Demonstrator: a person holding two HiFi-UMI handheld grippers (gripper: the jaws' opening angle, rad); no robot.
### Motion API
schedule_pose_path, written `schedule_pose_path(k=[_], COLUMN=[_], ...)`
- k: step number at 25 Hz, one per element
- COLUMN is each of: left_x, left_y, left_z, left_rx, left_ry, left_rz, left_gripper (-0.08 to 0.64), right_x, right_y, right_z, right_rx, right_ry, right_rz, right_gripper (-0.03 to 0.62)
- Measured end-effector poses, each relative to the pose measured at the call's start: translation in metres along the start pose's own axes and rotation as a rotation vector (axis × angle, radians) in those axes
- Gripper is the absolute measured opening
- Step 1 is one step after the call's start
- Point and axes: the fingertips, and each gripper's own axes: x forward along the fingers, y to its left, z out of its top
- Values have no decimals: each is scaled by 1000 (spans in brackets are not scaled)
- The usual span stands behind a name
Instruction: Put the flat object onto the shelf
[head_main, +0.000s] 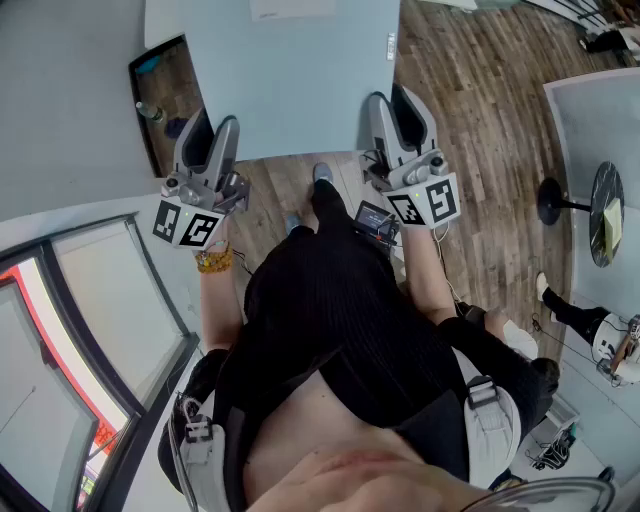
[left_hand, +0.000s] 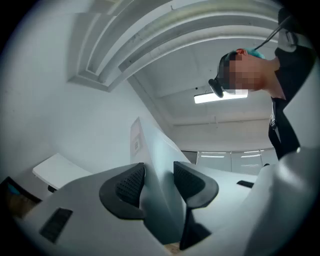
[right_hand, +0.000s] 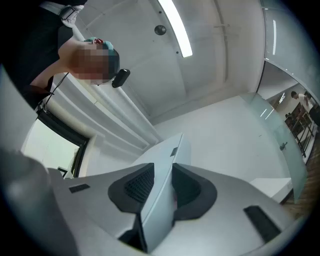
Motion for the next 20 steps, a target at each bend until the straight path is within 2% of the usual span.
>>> schedule_pose_path(k=[5,9,20], left_x=[1,12,151], left_y=[4,18,65], left_z=[-6,-30,-31], left_rx=[1,-4,-8], left_ry=[-2,-7,2], left_rz=[6,6,58], left_gripper=[183,183,183], right_x=[0,1,96], right_y=[-6,-29,-148], right_z=[-9,-32,-26], right_rx=[28,67,109], right_ry=[10,11,21], right_rz=[-4,-6,39], right_gripper=[110,112,114])
